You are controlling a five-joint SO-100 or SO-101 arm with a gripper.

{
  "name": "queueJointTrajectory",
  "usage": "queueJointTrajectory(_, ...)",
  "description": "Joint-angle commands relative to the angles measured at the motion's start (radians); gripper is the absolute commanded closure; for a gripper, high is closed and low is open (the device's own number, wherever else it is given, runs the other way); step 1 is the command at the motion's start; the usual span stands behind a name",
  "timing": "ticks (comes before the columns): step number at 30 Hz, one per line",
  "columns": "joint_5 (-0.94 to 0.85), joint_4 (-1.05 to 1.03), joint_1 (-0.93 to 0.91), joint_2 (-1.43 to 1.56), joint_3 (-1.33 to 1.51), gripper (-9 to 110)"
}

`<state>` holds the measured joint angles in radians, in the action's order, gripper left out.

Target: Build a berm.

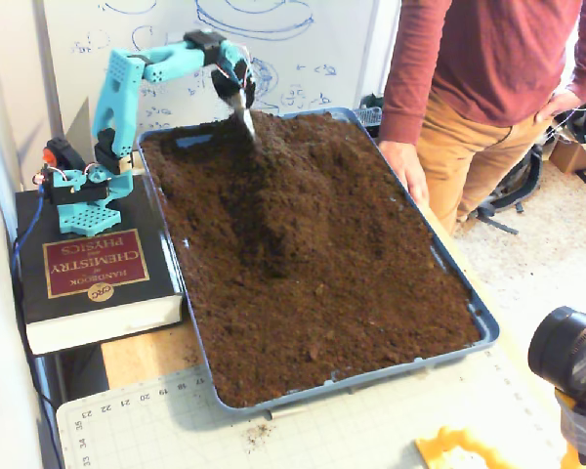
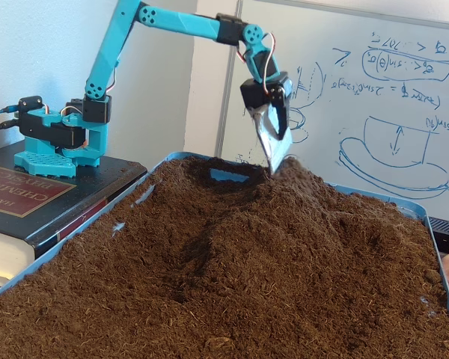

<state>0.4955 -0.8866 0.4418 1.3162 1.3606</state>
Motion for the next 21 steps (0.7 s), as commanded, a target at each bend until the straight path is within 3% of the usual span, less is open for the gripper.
queueJointTrajectory(1, -0.006, 0.018, -0.051, 0.189, -0.095, 101)
queueJointTrajectory(6, -0.023, 0.078, -0.121, 0.209, -0.133, 101)
queueJointTrajectory(14, -0.025, 0.632, -0.199, -0.046, -0.264, 101)
queueJointTrajectory(21, -0.098, 0.986, -0.227, -0.298, -0.339, 101)
